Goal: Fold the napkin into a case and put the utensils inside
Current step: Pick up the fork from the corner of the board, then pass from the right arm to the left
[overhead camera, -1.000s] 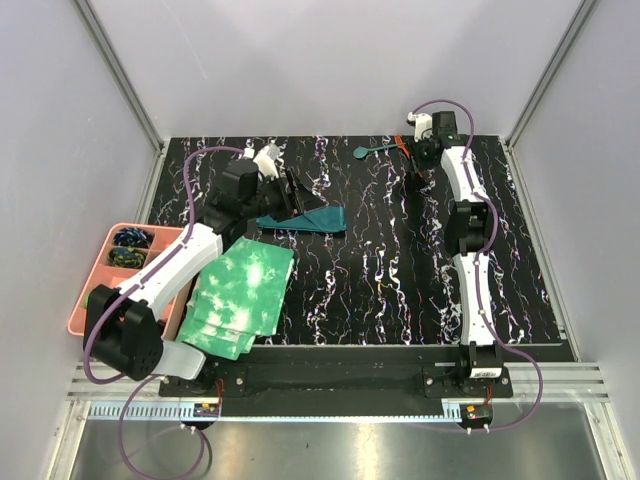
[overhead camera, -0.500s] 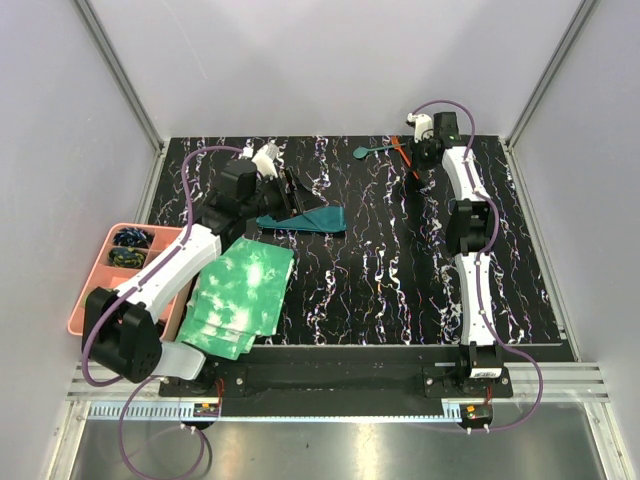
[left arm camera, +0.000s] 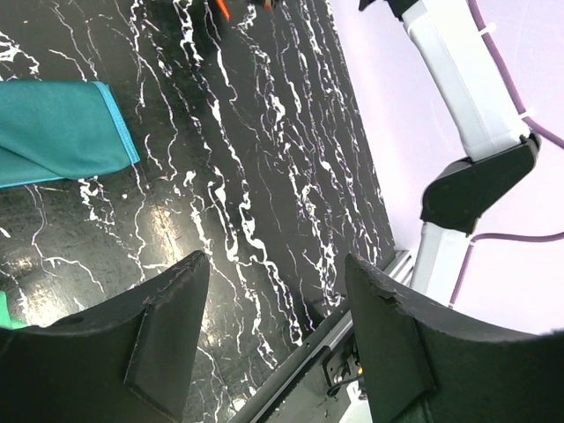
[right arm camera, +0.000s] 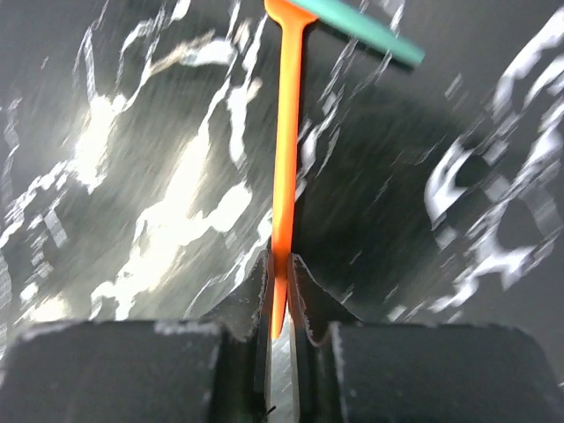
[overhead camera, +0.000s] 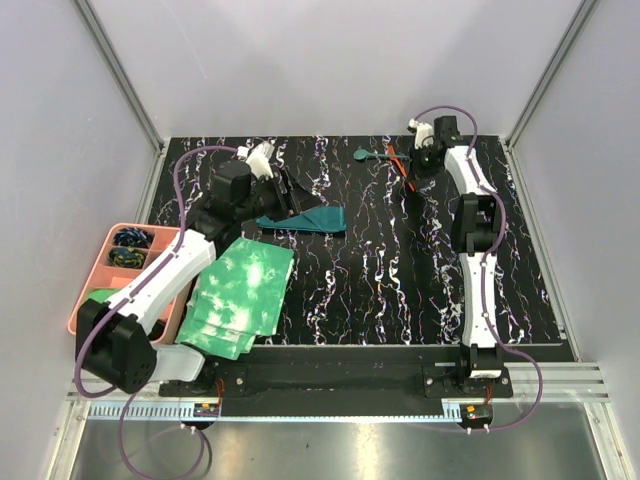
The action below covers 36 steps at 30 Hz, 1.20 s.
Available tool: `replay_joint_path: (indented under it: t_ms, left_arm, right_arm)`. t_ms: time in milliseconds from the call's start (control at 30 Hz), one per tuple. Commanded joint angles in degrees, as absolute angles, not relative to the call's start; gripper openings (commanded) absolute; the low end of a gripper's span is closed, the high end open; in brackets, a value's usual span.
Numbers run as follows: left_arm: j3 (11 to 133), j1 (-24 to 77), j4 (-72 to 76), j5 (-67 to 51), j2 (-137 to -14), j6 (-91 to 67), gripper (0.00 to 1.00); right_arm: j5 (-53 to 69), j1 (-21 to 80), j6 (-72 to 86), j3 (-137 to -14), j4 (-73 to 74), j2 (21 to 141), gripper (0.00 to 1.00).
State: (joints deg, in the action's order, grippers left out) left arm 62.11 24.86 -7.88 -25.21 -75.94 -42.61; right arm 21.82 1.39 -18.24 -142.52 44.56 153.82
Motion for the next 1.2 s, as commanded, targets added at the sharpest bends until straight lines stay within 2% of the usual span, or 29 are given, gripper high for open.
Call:
replay_joint_path:
  t_ms: [0,67,200,400,633,767,1033,1167]
  left_arm:
    - [60.6,25.2,-5.5,-25.8,-72.3,-43.4,0.66]
    - [60.2,25.7,-5.3,-25.8,-71.9,-43.5,0.66]
    - [59.7,25.9,-5.2,-26.6,-70.8,-43.4,0.66]
    - [59.2,26.5,-5.4,-27.7,-69.4,-43.5,0.66]
    - [61.0,26.7,-9.3,-30.3,-70.1,-40.4,0.69]
    - [64.0,25.5,-10.3,-38.8,-76.2,-41.7,0.71]
    - [68.2,21.4,-16.5,-47.0,-84.6,-39.3,0.72]
    - [66.9,19.7,-23.1,-38.8,-80.5,-30.2,0.70]
  right_arm:
    - [23.7,1.8,-11.5,-130.2,51.6,147.6,0.00]
    - [22.8,2.0,-9.0,-124.5,49.4,144.3,0.00]
    - [22.9,2.2,-1.4,-104.3,40.5,131.0,0.00]
    - [18.8,2.2,8.9,-88.3,37.2,115.9,0.00]
    - [17.9,2.3,9.8,-79.9,38.3,103.0,0.00]
    - [22.4,5.6,6.6,-77.2,39.6,97.7,0.00]
    - [25.8,23.9,-3.2,-73.8,41.5,89.6,0.00]
    - [27.1,30.0,-6.5,-70.9,39.6,87.9,0.00]
